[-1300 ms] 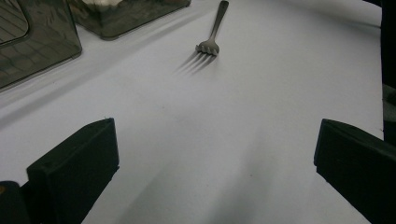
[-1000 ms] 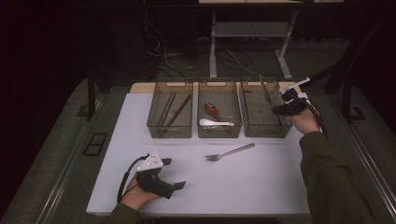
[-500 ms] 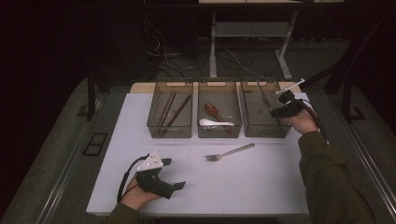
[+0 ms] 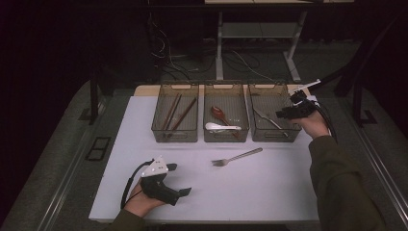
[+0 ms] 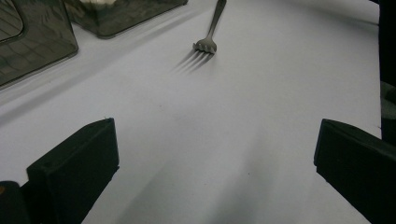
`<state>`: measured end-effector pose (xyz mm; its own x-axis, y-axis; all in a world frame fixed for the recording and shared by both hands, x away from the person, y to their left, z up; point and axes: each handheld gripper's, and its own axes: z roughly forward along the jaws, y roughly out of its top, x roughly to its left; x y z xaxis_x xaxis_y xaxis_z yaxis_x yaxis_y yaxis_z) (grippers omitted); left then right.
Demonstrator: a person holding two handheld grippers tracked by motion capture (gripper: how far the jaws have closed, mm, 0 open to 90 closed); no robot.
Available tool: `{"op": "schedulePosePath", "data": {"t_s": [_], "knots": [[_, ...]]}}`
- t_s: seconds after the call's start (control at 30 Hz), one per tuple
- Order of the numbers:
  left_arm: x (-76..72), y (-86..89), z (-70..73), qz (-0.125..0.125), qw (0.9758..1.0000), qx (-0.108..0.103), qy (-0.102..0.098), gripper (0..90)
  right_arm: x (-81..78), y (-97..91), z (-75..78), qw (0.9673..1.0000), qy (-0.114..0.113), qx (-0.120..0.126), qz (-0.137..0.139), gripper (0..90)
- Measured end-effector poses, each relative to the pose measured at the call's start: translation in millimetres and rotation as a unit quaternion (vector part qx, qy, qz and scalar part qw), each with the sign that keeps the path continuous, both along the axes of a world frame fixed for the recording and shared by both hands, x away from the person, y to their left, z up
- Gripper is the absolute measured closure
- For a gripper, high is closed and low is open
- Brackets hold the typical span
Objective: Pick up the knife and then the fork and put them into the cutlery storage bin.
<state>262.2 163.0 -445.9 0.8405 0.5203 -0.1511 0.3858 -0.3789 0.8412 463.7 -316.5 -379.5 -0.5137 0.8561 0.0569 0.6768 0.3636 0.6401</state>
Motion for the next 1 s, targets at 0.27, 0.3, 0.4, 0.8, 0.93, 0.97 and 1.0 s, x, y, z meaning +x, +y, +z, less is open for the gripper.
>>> {"op": "schedulePosePath", "data": {"t_s": [0.27,0.3,0.4,0.8,0.93,0.97,1.0], "knots": [[0.0,0.1,-0.1,-0.001,1.0,0.001,0.0,0.0,-21.3,-2.1,19.8,0.9973,-0.034,0.065,0.009,49.5],[0.1,-0.1,-0.2,-0.001,1.0,0.0,0.0,0.0,-25.5,-1.1,22.1,0.9967,-0.039,0.07,0.011,49.0],[-0.2,-0.5,0.0,-0.002,1.0,0.002,-0.001,0.0,-37.1,2.4,27.8,0.9951,-0.046,0.083,0.028,48.7],[-0.6,-0.4,0.2,-0.002,1.0,0.002,-0.001,0.0,-82.4,26.0,26.5,0.9909,-0.055,0.08,0.093,64.1],[-0.6,-0.6,-0.1,-0.001,1.0,0.002,0.0,0.0,-93.8,34.9,18.2,0.989,-0.052,0.077,0.115,74.5],[-0.6,-0.8,0.0,-0.002,1.0,0.002,0.0,0.0,-95.6,37.3,15.9,0.9888,-0.05,0.075,0.119,76.8],[-0.7,-1.0,0.1,-0.001,1.0,0.002,0.0,0.0,-97.1,39.6,13.5,0.9887,-0.048,0.073,0.122,79.2]]}}
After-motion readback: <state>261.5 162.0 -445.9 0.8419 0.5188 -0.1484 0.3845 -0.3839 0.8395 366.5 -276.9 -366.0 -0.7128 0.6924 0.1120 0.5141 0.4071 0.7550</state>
